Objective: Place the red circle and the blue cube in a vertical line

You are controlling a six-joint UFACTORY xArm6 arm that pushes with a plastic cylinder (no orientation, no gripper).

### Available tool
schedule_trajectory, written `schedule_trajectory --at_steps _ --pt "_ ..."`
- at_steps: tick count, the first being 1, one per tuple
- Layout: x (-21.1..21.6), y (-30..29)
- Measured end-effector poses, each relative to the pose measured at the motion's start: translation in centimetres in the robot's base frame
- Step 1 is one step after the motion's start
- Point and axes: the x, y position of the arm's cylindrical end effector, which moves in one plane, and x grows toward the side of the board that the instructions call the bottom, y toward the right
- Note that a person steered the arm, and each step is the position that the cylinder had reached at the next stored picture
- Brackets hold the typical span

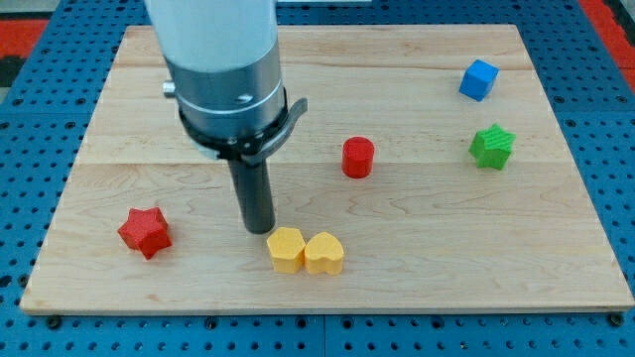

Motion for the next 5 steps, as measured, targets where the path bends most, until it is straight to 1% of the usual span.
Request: schedule_trajectory --at_steps 1,2,3,4,5 --pt "-0.1 7.5" --pt "-4.3 12.8" --pt "-10.7 13.0" --pt "-14.8 20.6" --pt "-14.5 29.3"
